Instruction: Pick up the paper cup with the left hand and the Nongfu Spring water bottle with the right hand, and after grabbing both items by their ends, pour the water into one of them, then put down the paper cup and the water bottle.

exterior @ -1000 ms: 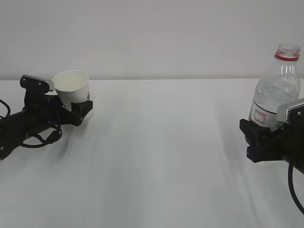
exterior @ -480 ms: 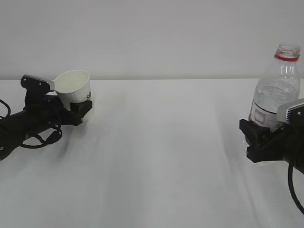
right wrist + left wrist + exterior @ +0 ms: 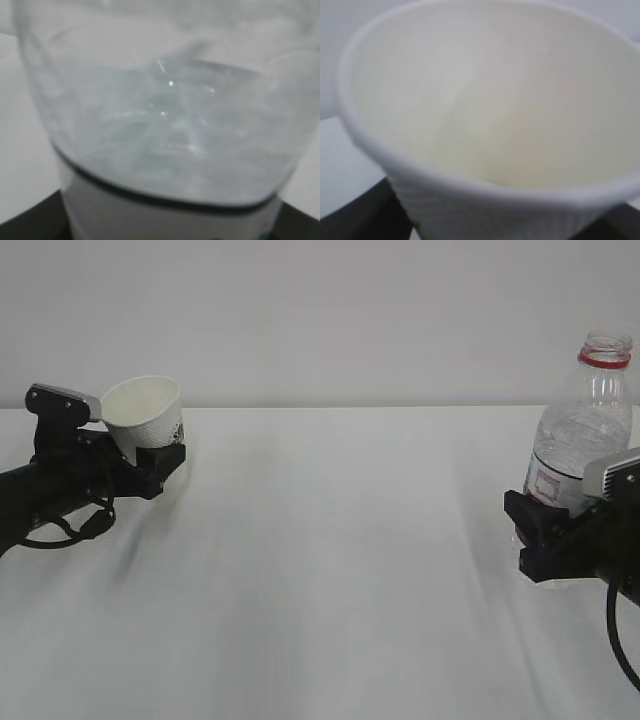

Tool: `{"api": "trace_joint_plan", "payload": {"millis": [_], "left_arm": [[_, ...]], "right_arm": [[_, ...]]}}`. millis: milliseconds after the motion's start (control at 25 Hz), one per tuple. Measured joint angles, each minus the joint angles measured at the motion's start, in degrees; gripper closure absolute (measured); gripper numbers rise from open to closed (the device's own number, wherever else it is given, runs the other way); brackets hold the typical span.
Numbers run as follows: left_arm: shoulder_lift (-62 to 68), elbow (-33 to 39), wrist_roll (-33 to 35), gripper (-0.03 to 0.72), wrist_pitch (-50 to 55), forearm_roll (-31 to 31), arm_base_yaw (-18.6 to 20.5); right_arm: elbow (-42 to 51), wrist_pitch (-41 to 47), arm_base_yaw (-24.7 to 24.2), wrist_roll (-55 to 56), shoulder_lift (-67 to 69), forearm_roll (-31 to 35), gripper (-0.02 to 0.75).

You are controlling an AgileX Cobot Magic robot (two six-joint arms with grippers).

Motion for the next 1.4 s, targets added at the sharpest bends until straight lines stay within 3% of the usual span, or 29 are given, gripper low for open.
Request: {"api": "trace_joint_plan", "payload": {"millis": [1040,1400], "left_arm": [[-18.0,27.1,0.0,0.122,-7.6,-3.0,0.0],[-26.1,32.6,0.0,0.122,-7.9,-3.0,0.0]], "right_arm": [[0.0,0.0,0.0,0.8,0.0,-2.9,0.277],[0.6,0.0,0.0,2.1,0.0,-4.9,0.277]]}}
